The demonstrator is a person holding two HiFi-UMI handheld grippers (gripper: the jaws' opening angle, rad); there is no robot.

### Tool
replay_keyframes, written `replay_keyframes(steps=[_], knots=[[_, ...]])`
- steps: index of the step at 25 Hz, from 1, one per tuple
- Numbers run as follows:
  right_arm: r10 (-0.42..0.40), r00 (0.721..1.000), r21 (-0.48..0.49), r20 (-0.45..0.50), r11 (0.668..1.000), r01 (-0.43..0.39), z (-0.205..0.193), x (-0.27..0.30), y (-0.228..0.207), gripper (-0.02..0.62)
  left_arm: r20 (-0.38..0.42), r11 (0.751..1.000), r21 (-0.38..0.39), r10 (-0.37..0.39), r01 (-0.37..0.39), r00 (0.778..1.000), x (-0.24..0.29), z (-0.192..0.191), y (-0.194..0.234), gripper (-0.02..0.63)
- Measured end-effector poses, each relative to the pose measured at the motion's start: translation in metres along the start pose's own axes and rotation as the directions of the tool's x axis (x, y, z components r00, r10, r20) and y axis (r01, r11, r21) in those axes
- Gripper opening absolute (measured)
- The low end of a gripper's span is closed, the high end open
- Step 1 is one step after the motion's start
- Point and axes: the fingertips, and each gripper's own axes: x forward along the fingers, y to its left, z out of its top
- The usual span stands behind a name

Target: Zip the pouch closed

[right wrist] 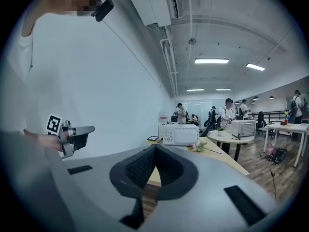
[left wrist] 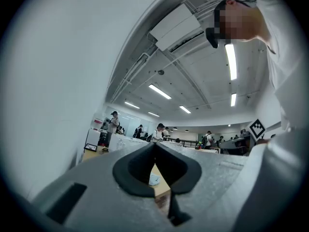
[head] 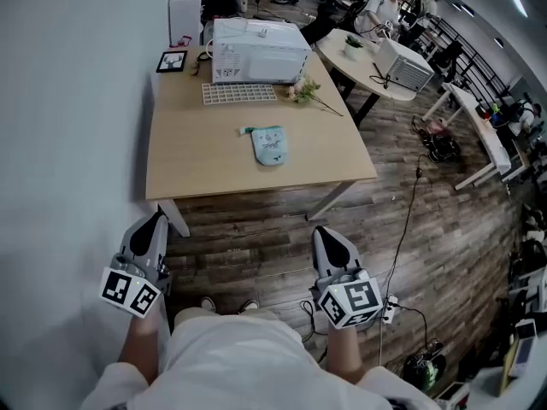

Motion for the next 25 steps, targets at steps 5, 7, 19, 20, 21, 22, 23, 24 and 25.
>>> replay_keyframes(steps=[5, 7, 19, 20, 21, 22, 23, 24, 25], knots=[[0.011, 1.0, 0.017, 0.011, 1.0, -0.012, -0.003, -0.007, -0.008, -0.002, -0.002, 1.0, 0.004, -0.016, 0.016, 1.0, 0.008, -0.004, -0.013, 0.011], [0.008, 0.999, 0.026, 0.039, 1.0, -0.009, -0.002, -0.012, -0.017, 0.0, 0.006, 1.0, 0.014, -0.025, 0.025, 1.0, 0.014, -0.004, -0.02, 0.011], [0.01, 0.997, 0.076, 0.073, 0.997, -0.016, -0.006, -0.031, -0.071, 0.238, 0.021, 0.998, -0.03, -0.052, 0.053, 0.998, 0.044, -0.017, -0.043, 0.207], [0.018, 0.997, 0.087, 0.081, 0.996, -0.025, -0.006, -0.031, -0.074, 0.274, 0.017, 0.998, -0.039, -0.045, 0.045, 0.999, 0.045, -0.02, -0.042, 0.239], [0.027, 0.996, 0.096, 0.089, 0.995, -0.036, -0.006, -0.031, -0.076, 0.291, 0.01, 0.999, -0.04, -0.034, 0.034, 0.999, 0.046, -0.023, -0.041, 0.265], [0.036, 0.995, 0.101, 0.097, 0.994, -0.046, -0.006, -0.031, -0.078, 0.329, 0.002, 0.999, -0.033, -0.022, 0.022, 1.0, 0.046, -0.027, -0.039, 0.292], [0.042, 0.994, 0.104, 0.103, 0.993, -0.053, -0.008, -0.03, -0.081, 0.367, -0.007, 1.0, -0.023, -0.01, 0.01, 1.0, 0.047, -0.031, -0.038, 0.335], [0.047, 0.993, 0.106, 0.104, 0.993, -0.058, -0.01, -0.028, -0.083, 0.391, -0.017, 1.0, -0.013, 0.001, -0.001, 1.0, 0.047, -0.034, -0.037, 0.359], [0.05, 0.994, 0.109, 0.1, 0.992, -0.061, -0.012, -0.026, -0.085, 0.404, -0.029, 1.0, -0.005, 0.009, -0.009, 1.0, 0.047, -0.038, -0.037, 0.377]])
